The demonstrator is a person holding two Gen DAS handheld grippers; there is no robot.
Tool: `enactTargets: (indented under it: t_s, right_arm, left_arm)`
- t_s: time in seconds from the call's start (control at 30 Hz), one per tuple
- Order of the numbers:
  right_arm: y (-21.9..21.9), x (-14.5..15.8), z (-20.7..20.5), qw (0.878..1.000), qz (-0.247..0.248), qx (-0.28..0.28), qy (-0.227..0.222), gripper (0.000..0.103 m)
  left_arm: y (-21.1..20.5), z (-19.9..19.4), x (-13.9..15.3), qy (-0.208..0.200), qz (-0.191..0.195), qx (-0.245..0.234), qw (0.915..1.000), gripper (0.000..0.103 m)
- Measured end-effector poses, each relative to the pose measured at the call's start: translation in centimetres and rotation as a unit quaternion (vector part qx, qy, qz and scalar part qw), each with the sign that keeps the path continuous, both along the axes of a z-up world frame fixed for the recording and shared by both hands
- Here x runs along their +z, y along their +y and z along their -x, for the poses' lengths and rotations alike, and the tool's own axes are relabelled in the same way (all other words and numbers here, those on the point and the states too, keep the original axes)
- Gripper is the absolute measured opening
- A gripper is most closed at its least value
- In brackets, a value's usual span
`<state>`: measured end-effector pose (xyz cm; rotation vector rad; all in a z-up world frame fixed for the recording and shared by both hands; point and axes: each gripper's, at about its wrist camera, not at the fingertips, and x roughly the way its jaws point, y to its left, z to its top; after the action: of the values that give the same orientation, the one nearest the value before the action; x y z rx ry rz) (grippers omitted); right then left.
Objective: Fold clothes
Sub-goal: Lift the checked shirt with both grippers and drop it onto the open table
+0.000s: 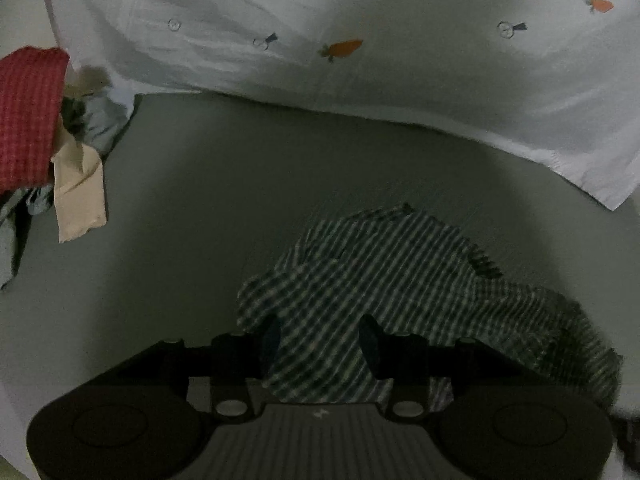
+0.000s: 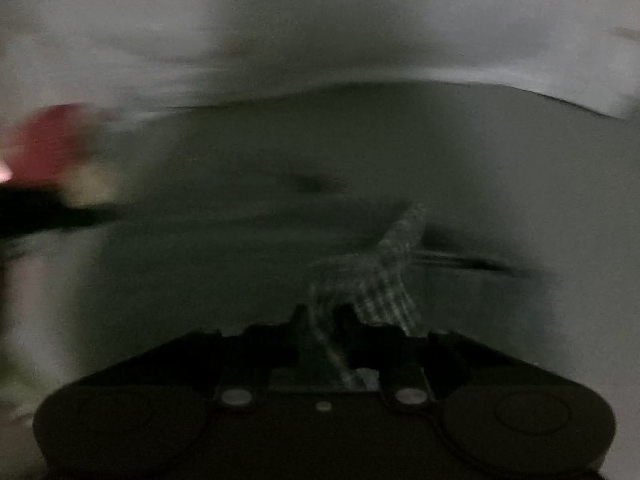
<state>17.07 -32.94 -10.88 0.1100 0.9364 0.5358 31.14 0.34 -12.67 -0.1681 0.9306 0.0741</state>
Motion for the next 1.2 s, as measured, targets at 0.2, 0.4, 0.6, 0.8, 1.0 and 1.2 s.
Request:
enactTargets:
  t_s: [0.2,0.4,0.6,0.8,1.0,1.2]
  right_arm:
    - [3.5,0.5,2.7,0.987,-0.046,0.148,0.034,0.025]
    - [-0.6,1.7,0.5,1.0,-0.004,-0.013,-0.022,0.064]
    - [-0.6,-1.7,-6.3,0.99,0.085,-0.095,-0.057,0.072]
    - [2.5,-6.8,-10.8,0.995,0.058,-0.069,0.032,0.005]
    - [9.9,-0.8,-1.0,0.967,-0.068,0.245,0.013,0.005]
    - [10.6,-0.4,1.1,0.952,-0.071,0.296,0.032,0.048]
  left_arm:
    - [0.0,0.0,1.2,-0.018,0.018,-0.009,0.9996,0.049]
    - [-1.3,0.8,0.5,-0.013,0.014,-0.031,0.9993,0.051]
    - [-1.1,1.9,-0.1,-0.002,0.028,-0.034,0.999,0.051]
    - [0.4,3.2,0.8,-0.019,0.025,-0.008,0.9995,0.055]
    - [3.4,4.5,2.1,-0.039,0.026,0.041,0.998,0.055]
    - [4.9,4.4,3.1,-0.05,0.008,0.066,0.9965,0.057]
